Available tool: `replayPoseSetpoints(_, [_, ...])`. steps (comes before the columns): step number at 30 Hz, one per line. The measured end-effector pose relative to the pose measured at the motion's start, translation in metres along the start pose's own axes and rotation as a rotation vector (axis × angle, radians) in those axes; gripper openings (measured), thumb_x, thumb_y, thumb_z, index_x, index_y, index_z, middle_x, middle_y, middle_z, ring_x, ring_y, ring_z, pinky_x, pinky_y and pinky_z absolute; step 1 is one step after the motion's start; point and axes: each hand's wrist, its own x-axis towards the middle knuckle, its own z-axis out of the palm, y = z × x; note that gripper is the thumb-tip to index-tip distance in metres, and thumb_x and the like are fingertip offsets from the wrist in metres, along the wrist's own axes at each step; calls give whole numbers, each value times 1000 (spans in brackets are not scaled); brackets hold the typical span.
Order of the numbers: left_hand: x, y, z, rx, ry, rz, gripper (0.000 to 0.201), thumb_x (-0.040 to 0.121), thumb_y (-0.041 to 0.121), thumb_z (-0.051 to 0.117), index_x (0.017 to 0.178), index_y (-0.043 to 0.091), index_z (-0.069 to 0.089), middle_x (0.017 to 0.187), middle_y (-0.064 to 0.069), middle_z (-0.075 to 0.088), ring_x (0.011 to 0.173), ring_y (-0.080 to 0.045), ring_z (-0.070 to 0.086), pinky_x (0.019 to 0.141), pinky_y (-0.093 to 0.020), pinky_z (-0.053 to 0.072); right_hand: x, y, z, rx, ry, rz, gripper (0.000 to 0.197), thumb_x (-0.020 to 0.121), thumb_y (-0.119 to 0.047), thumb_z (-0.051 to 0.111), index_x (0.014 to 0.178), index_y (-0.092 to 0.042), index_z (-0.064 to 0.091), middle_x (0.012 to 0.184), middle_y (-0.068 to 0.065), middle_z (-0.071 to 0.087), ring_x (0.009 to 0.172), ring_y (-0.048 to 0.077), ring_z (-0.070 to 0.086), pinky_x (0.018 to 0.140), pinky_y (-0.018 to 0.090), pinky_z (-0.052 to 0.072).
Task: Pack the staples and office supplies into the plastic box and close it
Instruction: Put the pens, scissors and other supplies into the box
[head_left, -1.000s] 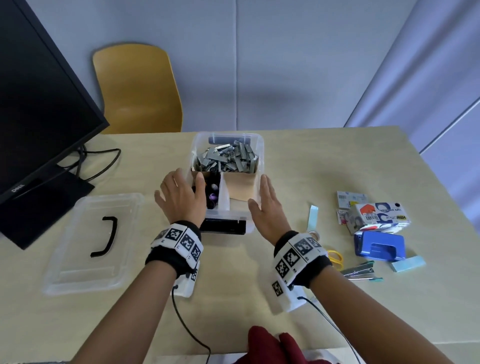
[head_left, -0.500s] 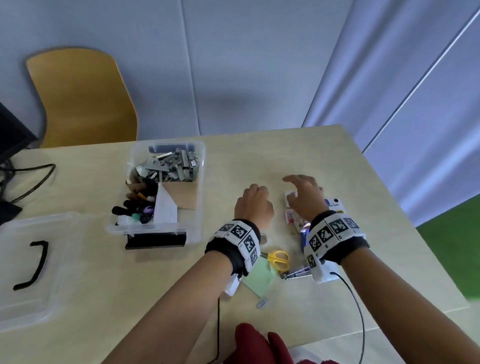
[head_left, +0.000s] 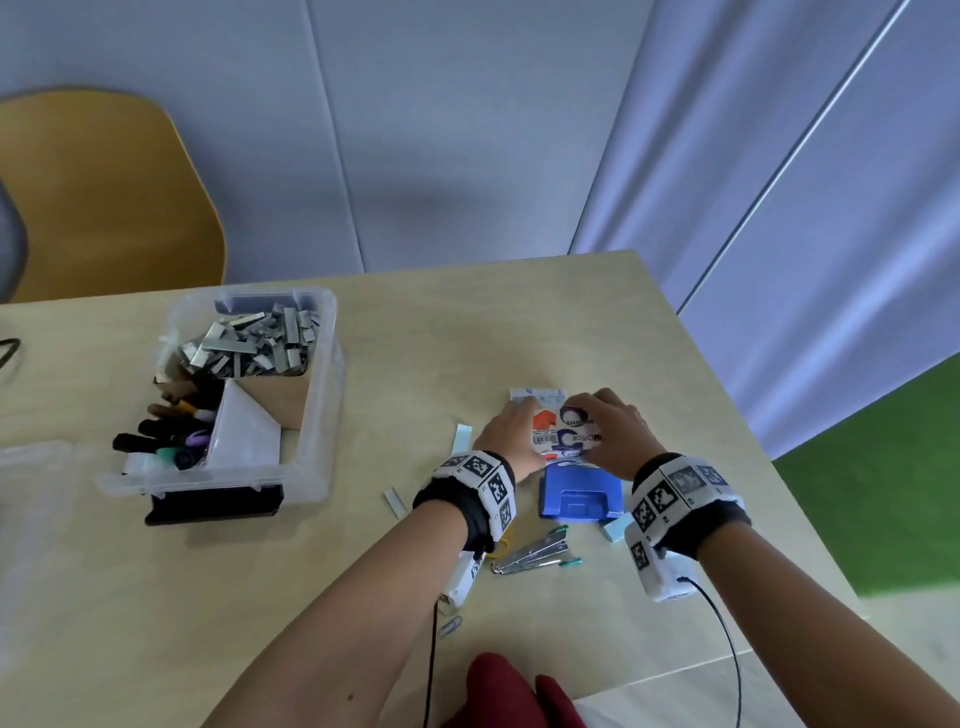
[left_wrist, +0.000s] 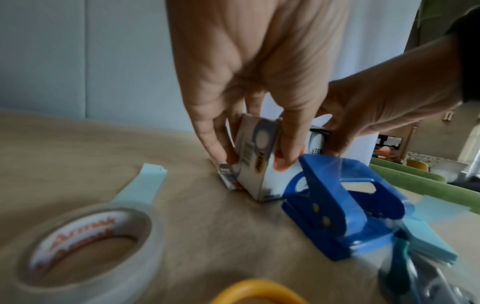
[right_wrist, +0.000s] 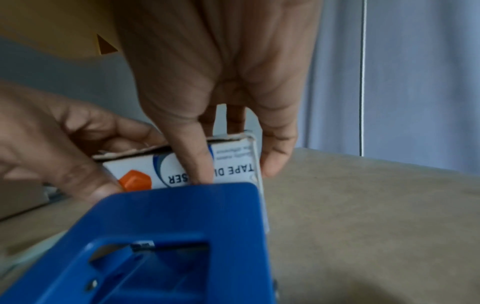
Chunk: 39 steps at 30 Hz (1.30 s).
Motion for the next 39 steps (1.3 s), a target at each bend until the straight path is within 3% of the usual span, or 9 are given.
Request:
replayPoseSetpoints(5, [-9,-9,-40,-111,122,7,53,77,16,73,121,8,45,119,-12,53,110,-28,52,91,-34,45,7,-22,-23,106,121,-137,56,69,-6,71,121,-20,54,113,1,50,98,20,43,80,20,20])
replayPoseSetpoints(10, [-37,-21,-95,-392,281,-7,47,76,11,75,115,9,50,100,3,57,88,-11,54,67,-5,41,12,-72,-37,530,195,-333,78,66,-2,76,128,-35,41,120,-3,43,115,15,43,101,20,34])
replayPoseSetpoints(14, [-66,-47,-132,-486,370,-45,52,77,15,75,122,13,48,108,6,57,100,-12,52,83,-19,37,16,-125,-37,727,106,-435,76,62,-24,74,118,-60,38,123,-2,46,119,26,50,100,50,43])
replayPoseSetpoints(17, [-90,-72,-158,-570,418,-88,57,79,9,72,129,17,47,117,5,57,111,-13,53,96,-23,39,17,-164,-31,696,139,-505,66,70,-19,76,117,-51,43,114,1,47,112,24,51,97,44,45])
replayPoseSetpoints(21, [-126,-105,-191,-563,572,-175,46,85,-3,57,128,16,53,117,3,60,113,-15,56,89,-20,45,14,-212,-13,611,184,-553,53,78,-18,72,125,-26,49,113,9,51,96,10,46,81,4,37])
replayPoseSetpoints(26, [-158,-148,-199,-199,795,-352,39,86,-4,44,119,11,59,125,-6,54,115,-19,49,90,-16,40,4,-249,9,392,112,-575,53,79,-22,69,126,-32,48,104,-2,43,92,14,47,92,34,43])
replayPoseSetpoints(29, [-160,-171,-185,-32,718,-432,35,90,8,50,123,15,59,131,-10,51,125,-28,42,104,-39,37,2,-257,17,183,57,-623,55,81,-27,66,131,-36,45,109,-3,41,92,17,50,91,35,44])
replayPoseSetpoints(35, [-156,-188,-166,116,616,-448,29,94,23,47,121,22,59,131,-3,50,123,-23,44,105,-39,33,5,-277,30,-105,36,-669,59,84,-37,62,137,-41,37,117,-2,46,97,21,55,80,30,44])
replayPoseSetpoints(39, [-156,-191,-163,234,599,-432,29,97,28,41,121,25,57,131,1,48,122,-21,44,102,-37,32,6,-285,51,-227,-30,-679,64,83,-32,62,138,-28,31,123,-2,51,103,24,56,86,34,42])
